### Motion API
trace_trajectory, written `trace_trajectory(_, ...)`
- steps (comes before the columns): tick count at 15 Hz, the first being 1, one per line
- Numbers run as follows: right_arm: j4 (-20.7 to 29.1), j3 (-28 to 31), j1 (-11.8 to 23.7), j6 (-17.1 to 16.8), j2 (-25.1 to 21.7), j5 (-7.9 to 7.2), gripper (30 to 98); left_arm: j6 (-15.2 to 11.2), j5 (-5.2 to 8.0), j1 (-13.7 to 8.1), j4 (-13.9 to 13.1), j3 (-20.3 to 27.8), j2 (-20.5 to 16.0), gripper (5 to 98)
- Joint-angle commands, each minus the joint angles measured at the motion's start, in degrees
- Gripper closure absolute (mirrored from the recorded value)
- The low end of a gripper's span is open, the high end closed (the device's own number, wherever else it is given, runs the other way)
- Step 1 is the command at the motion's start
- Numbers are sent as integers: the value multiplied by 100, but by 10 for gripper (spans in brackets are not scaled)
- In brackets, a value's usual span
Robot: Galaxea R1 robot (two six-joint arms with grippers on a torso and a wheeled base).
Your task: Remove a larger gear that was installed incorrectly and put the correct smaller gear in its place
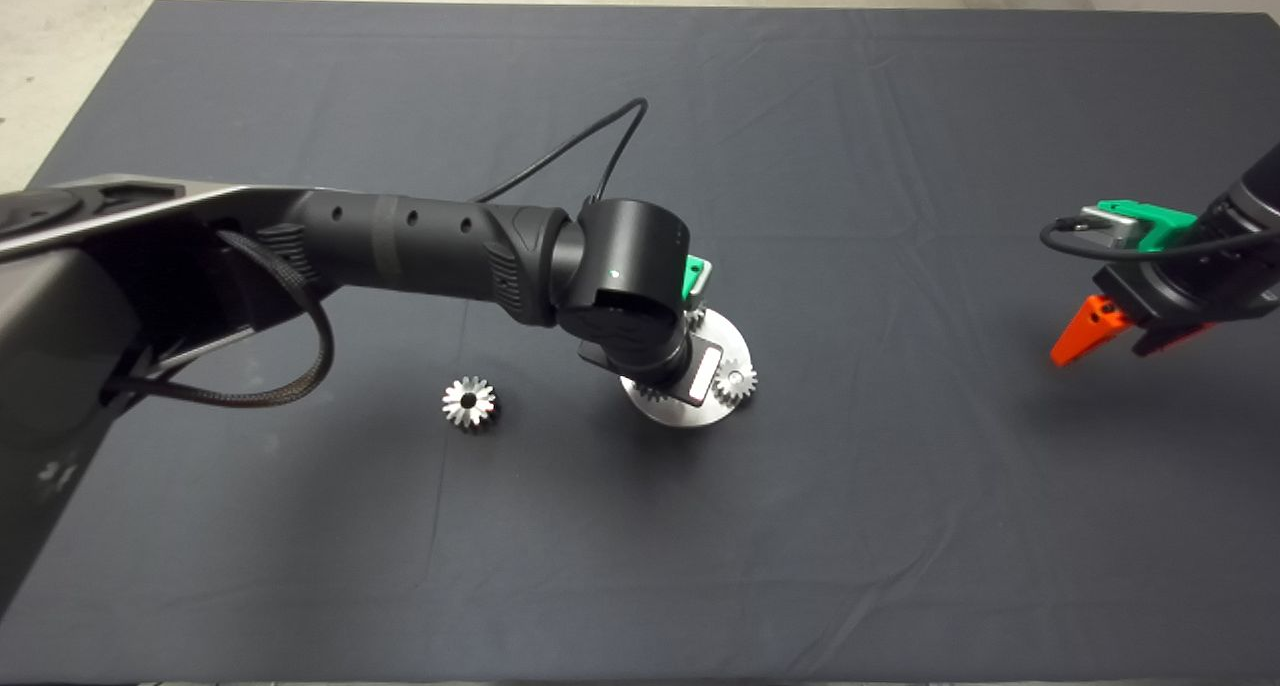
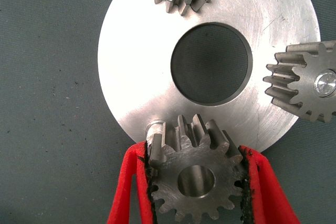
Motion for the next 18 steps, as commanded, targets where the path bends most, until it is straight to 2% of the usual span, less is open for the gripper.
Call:
trace_trajectory(1, 116, 47, 125, -22, -39, -544, 493, 30, 505, 27, 187, -52, -109, 803)
trace_trajectory(5, 116, 47, 125, -17, -17, -535, 493, 30, 497, 4, 187, -52, -71, 803)
trace_trajectory(6, 116, 47, 125, -22, 15, -535, 493, 30, 497, -16, 178, -43, -4, 803)
trace_trajectory(7, 116, 39, 125, -14, 33, -535, 493, 30, 505, -26, 161, -72, 211, 803)
trace_trajectory(9, 107, 20, 125, -15, 33, -535, 493, 39, 532, -353, 98, -217, 462, 803)
trace_trajectory(10, 98, 12, 125, -22, 33, -535, 493, 39, 525, -461, 34, -210, 471, 803)
trace_trajectory(13, 98, -5, 125, -22, 33, -538, 493, 39, 523, -551, 2, -236, 471, 803)
trace_trajectory(18, 115, -207, 125, -22, 243, -535, 493, 30, 523, -563, -6, -173, 366, 803)
